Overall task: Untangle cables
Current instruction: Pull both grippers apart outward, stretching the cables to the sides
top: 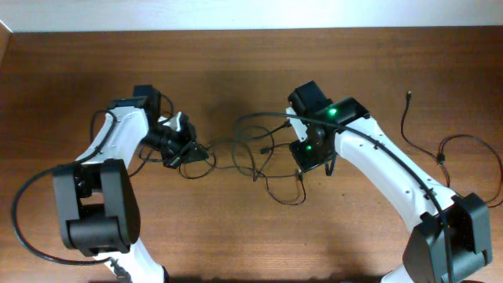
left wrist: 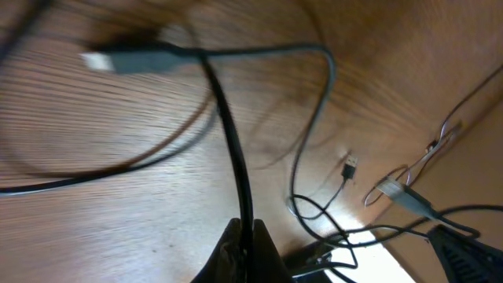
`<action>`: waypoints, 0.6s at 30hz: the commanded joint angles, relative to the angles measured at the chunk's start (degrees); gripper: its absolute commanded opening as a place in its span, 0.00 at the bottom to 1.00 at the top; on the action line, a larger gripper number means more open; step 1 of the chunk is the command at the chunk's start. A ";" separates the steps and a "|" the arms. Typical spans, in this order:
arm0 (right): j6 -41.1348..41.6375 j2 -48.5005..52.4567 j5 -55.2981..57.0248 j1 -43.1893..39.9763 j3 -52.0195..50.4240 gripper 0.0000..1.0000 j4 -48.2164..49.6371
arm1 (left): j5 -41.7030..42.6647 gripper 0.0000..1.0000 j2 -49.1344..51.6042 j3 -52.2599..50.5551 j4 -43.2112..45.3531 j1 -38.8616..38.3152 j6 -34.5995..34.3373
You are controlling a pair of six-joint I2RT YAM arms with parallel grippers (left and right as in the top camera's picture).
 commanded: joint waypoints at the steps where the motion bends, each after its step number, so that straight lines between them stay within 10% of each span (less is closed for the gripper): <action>1: -2.43 -0.55 -6.14 -3.65 -0.35 0.04 0.42 | -7.06 0.00 0.87 -0.26 0.11 4.50 -0.72; 11: -27.02 -0.55 -75.01 -23.26 -0.33 0.04 -0.70 | -9.88 0.00 0.87 -0.26 0.35 16.70 -4.92; 18: -15.23 -0.52 -43.04 -32.65 -0.37 0.04 -0.90 | -10.51 0.00 0.87 -0.28 0.46 16.50 -4.90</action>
